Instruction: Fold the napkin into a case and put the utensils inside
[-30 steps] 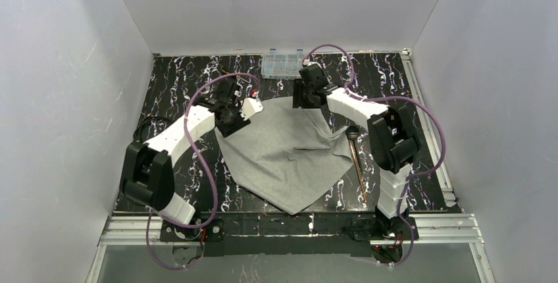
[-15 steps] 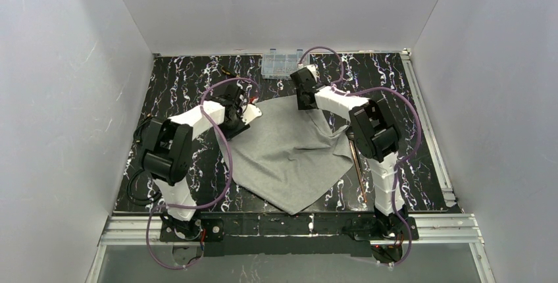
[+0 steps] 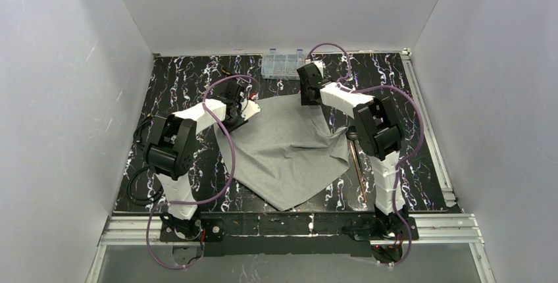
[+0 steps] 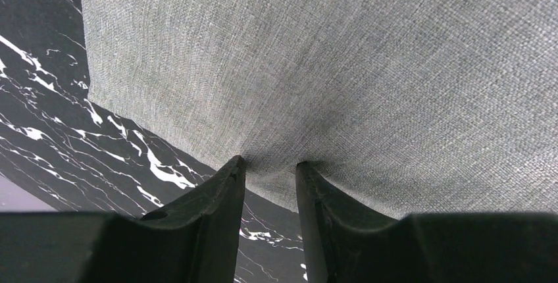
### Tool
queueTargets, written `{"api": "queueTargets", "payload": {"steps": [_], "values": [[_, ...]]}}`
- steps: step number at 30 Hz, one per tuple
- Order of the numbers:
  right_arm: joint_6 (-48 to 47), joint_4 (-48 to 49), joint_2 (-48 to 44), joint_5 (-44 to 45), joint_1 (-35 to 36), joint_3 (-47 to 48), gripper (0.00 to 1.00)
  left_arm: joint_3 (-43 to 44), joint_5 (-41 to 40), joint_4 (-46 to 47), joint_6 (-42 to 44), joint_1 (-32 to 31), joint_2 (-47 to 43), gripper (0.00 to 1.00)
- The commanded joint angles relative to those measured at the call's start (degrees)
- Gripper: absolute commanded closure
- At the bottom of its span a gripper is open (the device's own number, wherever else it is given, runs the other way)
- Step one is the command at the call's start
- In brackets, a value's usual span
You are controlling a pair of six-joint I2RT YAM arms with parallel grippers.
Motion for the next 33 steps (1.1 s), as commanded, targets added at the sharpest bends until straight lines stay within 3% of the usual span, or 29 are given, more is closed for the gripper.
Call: {"api": "queueTargets", "payload": {"steps": [1,3,10,23,28,33], "values": [[0.07,2.21,-0.95,-0.68,0.6,2.98,0.4,-1.6,-0.36,2.29,1.51,0.44,-1.58,0.68],[-0.28,1.81,0.08,0.19,1.11,4.28,0.35,-0.52,-1.22,3.07,2.08,0.41,-1.4,0.68],[1.03,1.93,1.82,3.41,2.17,6.42,0.38,6.71,-1.76,1.42,1.85,0.52,0.89,0.68],[0.77,1.04,7.13,2.59,2.16,9.13,0.43,2.83,0.99,1.03,0.94,1.84,-3.09,0.67],[1.17,1.75,6.73,2.35,2.01,7.55,0.63,0.77,0.85,2.64,1.34,2.49,-4.42,0.63],[0.48,2.85,4.98,0.93,1.54,6.46,0.7,-1.97,-0.62,5.36,3.6,2.95,-4.34,0.62]]}}
